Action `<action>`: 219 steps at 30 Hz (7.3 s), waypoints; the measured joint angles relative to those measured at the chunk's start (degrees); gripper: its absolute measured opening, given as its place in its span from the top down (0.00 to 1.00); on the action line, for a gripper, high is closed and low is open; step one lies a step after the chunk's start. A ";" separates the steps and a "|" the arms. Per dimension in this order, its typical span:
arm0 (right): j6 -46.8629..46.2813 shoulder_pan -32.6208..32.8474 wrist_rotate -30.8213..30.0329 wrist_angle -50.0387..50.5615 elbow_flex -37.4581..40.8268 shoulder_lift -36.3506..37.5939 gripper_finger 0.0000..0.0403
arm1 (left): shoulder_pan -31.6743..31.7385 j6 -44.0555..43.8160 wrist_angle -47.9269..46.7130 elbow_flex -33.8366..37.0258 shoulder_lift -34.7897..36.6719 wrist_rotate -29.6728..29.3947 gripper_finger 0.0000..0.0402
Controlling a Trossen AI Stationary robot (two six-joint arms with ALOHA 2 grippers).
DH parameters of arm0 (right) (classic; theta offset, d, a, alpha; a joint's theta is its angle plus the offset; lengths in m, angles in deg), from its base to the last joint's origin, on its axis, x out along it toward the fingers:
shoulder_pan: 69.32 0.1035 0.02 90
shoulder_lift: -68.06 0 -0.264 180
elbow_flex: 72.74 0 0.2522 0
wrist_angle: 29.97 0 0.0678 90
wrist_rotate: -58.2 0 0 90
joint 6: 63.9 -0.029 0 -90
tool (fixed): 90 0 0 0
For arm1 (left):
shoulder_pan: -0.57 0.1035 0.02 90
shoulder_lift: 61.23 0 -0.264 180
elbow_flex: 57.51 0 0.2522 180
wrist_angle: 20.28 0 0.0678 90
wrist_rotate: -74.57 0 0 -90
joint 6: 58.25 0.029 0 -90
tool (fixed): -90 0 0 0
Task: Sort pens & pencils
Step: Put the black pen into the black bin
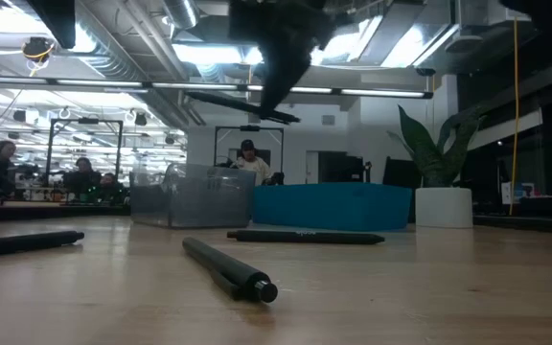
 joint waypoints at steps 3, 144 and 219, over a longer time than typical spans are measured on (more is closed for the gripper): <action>1.18 -0.10 -0.01 3.31 -7.91 -4.21 0.91 | 0.00 0.00 0.00 0.00 0.00 -0.02 0.87; -12.58 -15.55 17.03 -20.18 -19.76 -5.03 0.91 | 48.86 49.64 83.55 35.41 30.69 19.18 0.90; -12.65 -15.46 16.95 -20.93 -19.78 -5.01 0.91 | 50.12 47.25 88.02 36.74 28.70 23.52 0.90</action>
